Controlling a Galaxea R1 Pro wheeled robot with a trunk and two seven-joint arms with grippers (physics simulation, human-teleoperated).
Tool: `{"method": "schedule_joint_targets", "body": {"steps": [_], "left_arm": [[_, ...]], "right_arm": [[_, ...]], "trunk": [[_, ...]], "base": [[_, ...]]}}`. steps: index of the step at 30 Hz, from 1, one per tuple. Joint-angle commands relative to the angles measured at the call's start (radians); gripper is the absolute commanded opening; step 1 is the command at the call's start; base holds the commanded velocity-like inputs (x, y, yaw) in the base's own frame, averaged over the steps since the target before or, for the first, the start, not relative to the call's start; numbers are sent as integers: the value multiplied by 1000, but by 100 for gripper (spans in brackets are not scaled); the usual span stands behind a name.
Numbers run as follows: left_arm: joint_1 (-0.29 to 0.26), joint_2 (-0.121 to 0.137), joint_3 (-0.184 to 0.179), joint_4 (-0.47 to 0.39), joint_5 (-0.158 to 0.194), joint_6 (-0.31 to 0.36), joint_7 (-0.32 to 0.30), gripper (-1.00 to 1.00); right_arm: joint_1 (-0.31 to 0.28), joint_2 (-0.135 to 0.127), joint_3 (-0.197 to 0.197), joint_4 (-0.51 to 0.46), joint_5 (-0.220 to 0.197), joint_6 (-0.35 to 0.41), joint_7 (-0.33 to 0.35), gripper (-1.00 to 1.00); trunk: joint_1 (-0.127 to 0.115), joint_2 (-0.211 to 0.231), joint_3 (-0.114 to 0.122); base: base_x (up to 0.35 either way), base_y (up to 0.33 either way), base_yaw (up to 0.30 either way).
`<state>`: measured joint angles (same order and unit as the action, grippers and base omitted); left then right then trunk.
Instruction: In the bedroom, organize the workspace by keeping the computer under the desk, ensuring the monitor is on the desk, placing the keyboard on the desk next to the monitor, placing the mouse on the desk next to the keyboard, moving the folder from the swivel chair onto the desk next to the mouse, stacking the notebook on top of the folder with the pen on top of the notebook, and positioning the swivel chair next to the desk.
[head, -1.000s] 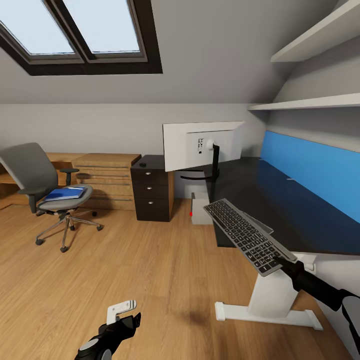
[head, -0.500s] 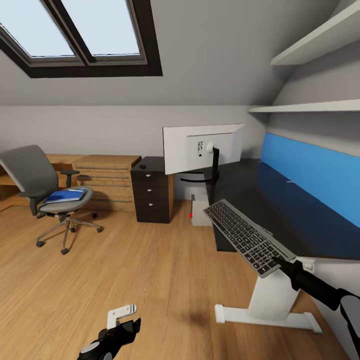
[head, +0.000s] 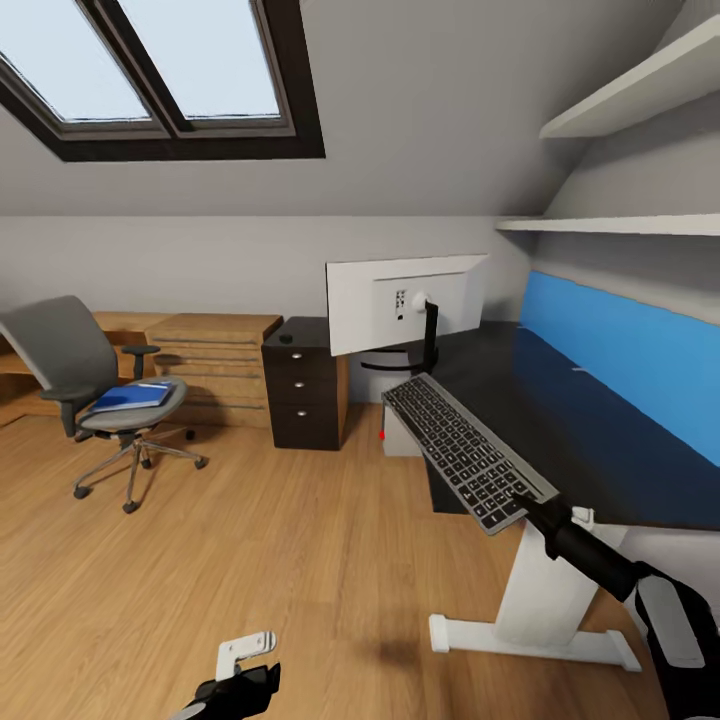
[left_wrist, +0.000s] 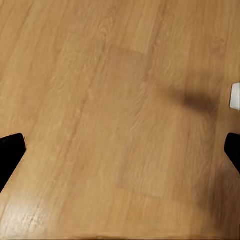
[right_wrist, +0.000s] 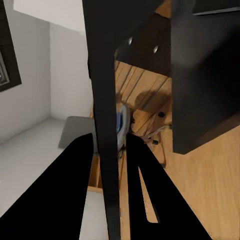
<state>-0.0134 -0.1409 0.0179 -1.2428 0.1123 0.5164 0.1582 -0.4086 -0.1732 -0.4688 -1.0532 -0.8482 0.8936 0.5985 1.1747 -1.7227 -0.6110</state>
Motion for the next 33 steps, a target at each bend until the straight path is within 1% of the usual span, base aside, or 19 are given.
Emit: {"method": "schedule_joint_targets", "body": {"steps": [1,3,5,6,7,9,11,12,14,15,16,18,20,21,22,23,25,28,33], "left_arm": [[0,0,1,6,8,4,6,100],[0,0,1,17,4,4,6,100],[0,6,3,41,-2,3,6,100],[0,9,3,47,-3,1,6,100],[0,19,2,77,-7,-20,6,100],[0,26,1,114,-8,-74,5,100],[0,31,2,149,-8,-109,5,100],[0,35,3,167,-8,-118,5,100],[0,46,4,184,-8,-128,5,100],[0,49,4,188,-8,-132,5,100],[0,54,4,194,-8,-141,5,100],[0,59,5,199,-8,-152,6,100],[0,68,11,217,-7,-179,6,100],[0,70,13,223,-7,-188,6,100],[0,74,18,245,-6,-224,6,100],[0,76,23,279,-6,-292,6,100],[0,77,25,302,-6,-355,7,100],[0,78,26,312,-5,-391,6,100],[0,77,23,317,-5,-406,7,100]], "right_arm": [[-1,7,-2,0,2,5,4,-100],[-1,24,-2,-1,2,4,4,-100],[-1,62,0,-2,3,-1,4,-100],[-1,72,3,-2,3,-3,4,-100],[-1,111,32,-2,3,-11,4,-100],[-1,155,112,-2,5,-60,0,-100],[-1,188,204,-2,6,-147,-5,-100],[-1,201,251,-3,9,-198,-13,-100],[-2,219,318,-4,12,-276,-37,-100],[-2,225,339,-5,12,-302,-50,-100],[-2,238,379,-10,14,-352,-81,-100],[-2,254,416,-15,16,-403,-120,-100],[-4,288,485,-21,23,-498,-229,-100],[-4,295,501,-22,24,-522,-260,-100],[-5,312,541,-22,24,-597,-347,-100],[-5,327,590,-15,23,-711,-422,-100],[-5,336,649,26,24,-828,-456,-100],[-4,338,715,67,24,-926,-473,-100],[-3,339,757,85,23,-966,-481,-100]], "trunk": [[-4,7,2],[-12,21,8],[-19,35,15],[-23,42,18],[-27,49,21],[-35,63,27],[-39,70,30],[-39,70,30],[-39,70,30],[-39,70,30],[-39,70,30],[-39,70,30],[-39,70,30],[-39,70,30],[-39,70,30],[-39,70,30],[-39,70,30],[-39,70,30],[-39,70,30]], "base": [[0,0,0],[0,0,0],[0,0,0],[0,0,0],[0,0,0],[0,0,0],[0,0,0],[0,0,0],[0,0,0],[0,0,0],[0,0,0],[0,0,0],[0,0,0],[0,0,0],[0,0,0],[0,0,0],[2,3,0],[59,80,0],[144,207,0]]}}
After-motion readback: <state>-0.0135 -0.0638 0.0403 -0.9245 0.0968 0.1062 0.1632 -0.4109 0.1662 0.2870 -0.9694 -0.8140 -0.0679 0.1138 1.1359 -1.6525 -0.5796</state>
